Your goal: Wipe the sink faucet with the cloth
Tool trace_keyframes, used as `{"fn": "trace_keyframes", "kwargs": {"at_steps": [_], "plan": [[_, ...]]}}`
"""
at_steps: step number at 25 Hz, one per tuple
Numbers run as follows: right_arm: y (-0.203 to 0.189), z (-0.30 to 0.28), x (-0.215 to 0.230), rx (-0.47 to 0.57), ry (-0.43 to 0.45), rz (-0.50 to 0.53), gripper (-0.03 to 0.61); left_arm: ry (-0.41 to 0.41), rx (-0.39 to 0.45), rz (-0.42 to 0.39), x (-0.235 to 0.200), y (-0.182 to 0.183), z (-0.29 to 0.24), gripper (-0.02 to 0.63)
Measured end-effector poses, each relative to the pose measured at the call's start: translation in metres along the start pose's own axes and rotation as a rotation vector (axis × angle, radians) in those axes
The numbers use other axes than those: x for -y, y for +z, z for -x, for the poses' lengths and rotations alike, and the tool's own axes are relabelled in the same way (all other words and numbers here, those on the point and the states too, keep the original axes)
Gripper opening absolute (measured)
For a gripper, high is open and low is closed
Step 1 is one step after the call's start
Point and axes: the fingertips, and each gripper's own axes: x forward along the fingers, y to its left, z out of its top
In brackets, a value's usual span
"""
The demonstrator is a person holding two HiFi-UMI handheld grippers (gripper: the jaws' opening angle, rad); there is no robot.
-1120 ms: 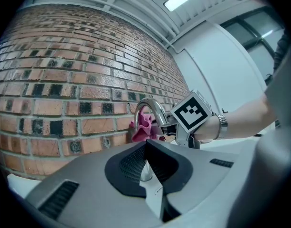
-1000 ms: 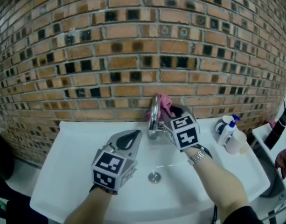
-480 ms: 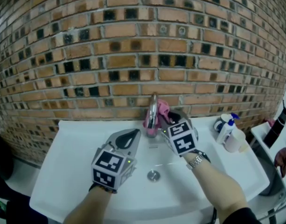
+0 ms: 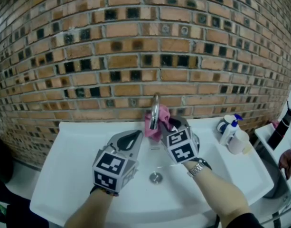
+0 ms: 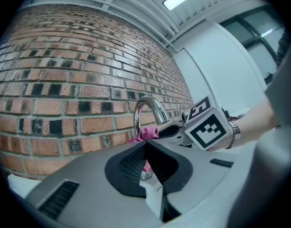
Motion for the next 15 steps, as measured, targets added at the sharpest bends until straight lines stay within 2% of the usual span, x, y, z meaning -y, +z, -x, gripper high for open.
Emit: {"fn": "trace_keyframes", "kwargs": {"at_steps": [15], "plan": [[-0.022,0.005,-0.026,-0.026,0.018,-0.006,0.087,-0.005,-0.017,-0.001,0.002,-0.007,0.000,0.000]]}}
